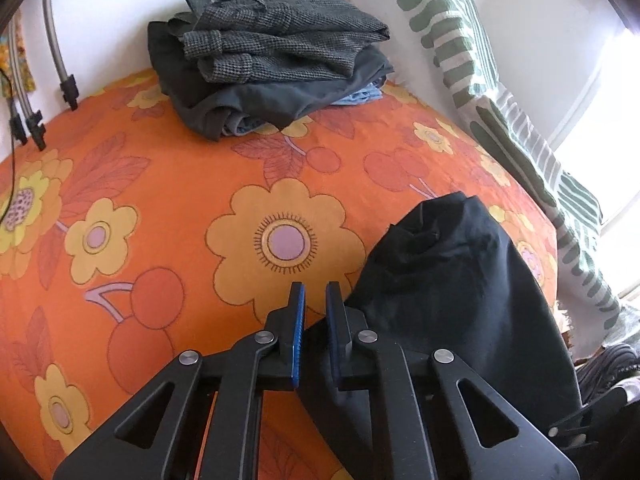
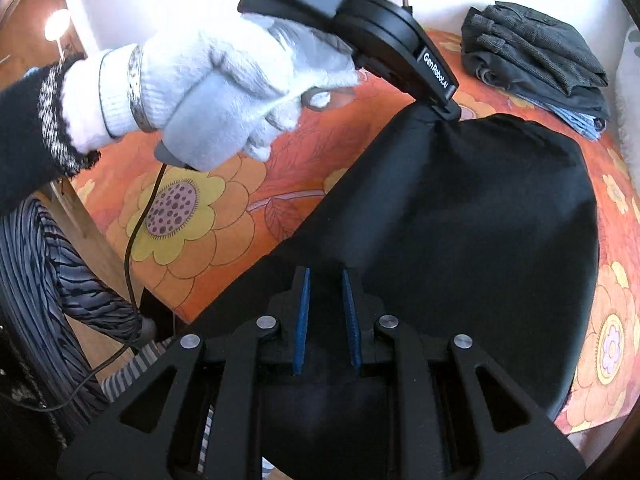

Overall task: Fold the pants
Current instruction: 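Lay the folded trousers flat on the bed and open both tools, then move both tools to the folded trousers' end, fingers open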

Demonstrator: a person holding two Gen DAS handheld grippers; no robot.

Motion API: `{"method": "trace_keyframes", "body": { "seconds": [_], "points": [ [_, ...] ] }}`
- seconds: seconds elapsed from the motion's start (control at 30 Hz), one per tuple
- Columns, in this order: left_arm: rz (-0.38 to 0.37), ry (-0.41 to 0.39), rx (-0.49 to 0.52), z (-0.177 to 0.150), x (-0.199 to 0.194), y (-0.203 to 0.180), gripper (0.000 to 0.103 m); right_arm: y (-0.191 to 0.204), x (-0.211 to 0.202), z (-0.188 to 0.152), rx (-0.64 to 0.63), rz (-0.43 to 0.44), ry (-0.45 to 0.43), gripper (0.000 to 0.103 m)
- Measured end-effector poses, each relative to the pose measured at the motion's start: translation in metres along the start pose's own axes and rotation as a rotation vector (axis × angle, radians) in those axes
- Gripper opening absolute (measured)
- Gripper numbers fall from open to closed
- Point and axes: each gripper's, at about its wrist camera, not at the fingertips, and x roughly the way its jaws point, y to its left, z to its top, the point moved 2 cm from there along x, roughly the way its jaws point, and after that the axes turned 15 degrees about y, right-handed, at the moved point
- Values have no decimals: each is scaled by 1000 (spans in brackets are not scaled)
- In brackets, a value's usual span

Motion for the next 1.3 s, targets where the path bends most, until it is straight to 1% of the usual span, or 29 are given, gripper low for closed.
{"method": "trace_keyframes", "body": {
  "seconds": [0.07, 0.13, 0.17, 0.23, 0.27, 0.3, 0.33, 0.4, 0.43, 0.47, 0.5, 0.57, 0.6, 0.67, 0.73, 0.83, 0.9, 1.0, 1.03, 1.07, 1.1, 1.17, 1.23, 1.3],
  "points": [
    [32, -19, -5, 0, -9, 2, 9, -2, -5, 1, 14, -15, -6, 19],
    [52, -41, -23, -2, -21, 6, 10, -3, -11, 0, 21, -67, -20, 19],
    [52, -52, -35, -4, -29, 8, 10, -5, -13, 0, 26, -93, -22, 19],
    [57, -65, -54, -9, -41, 10, 10, -9, -16, -1, 45, -117, -22, 21],
    [65, -69, -57, -13, -48, 9, 16, -11, -17, -1, 61, -128, -24, 25],
    [77, -71, -59, -18, -52, 8, 24, -13, -19, -2, 75, -137, -26, 30],
    [84, -73, -59, -23, -56, 5, 27, -16, -20, -2, 89, -145, -31, 32],
    [87, -75, -56, -34, -62, -1, 27, -22, -26, -3, 116, -167, -46, 39],
    [86, -74, -58, -39, -64, -4, 27, -24, -28, -3, 126, -178, -52, 40],
    [79, -72, -62, -46, -66, -7, 29, -26, -31, -4, 134, -187, -57, 41],
    [69, -69, -67, -50, -66, -10, 36, -28, -34, -4, 143, -193, -61, 41],
    [48, -72, -85, -61, -67, -15, 46, -33, -39, -3, 156, -197, -72, 44],
    [29, -71, -95, -66, -67, -17, 46, -34, -41, -4, 162, -205, -77, 47],
    [0, -63, -113, -74, -65, -21, 46, -36, -47, -5, 178, -226, -88, 49],
    [-19, -63, -129, -81, -64, -25, 46, -40, -53, -5, 198, -238, -100, 51],
    [-45, -71, -150, -88, -61, -27, 47, -46, -64, -5, 221, -252, -128, 58],
    [-61, -61, -166, -89, -57, -28, 50, -50, -71, -4, 222, -271, -153, 67],
    [-57, -64, -176, -90, -55, -30, 51, -58, -80, -2, 236, -312, -207, 76],
    [-65, -69, -180, -91, -55, -31, 51, -62, -82, -1, 250, -322, -219, 77],
    [-74, -71, -190, -91, -54, -30, 53, -67, -82, 1, 261, -321, -226, 81],
    [-81, -71, -196, -92, -53, -31, 55, -70, -82, 2, 263, -315, -227, 86],
    [-76, -63, -195, -92, -50, -33, 56, -79, -80, 7, 260, -303, -219, 92],
    [-63, -61, -191, -93, -49, -34, 56, -90, -77, 11, 274, -295, -208, 92],
    [-59, -59, -198, -94, -49, -34, 60, -104, -75, 13, 314, -267, -200, 92]
  ]
}}
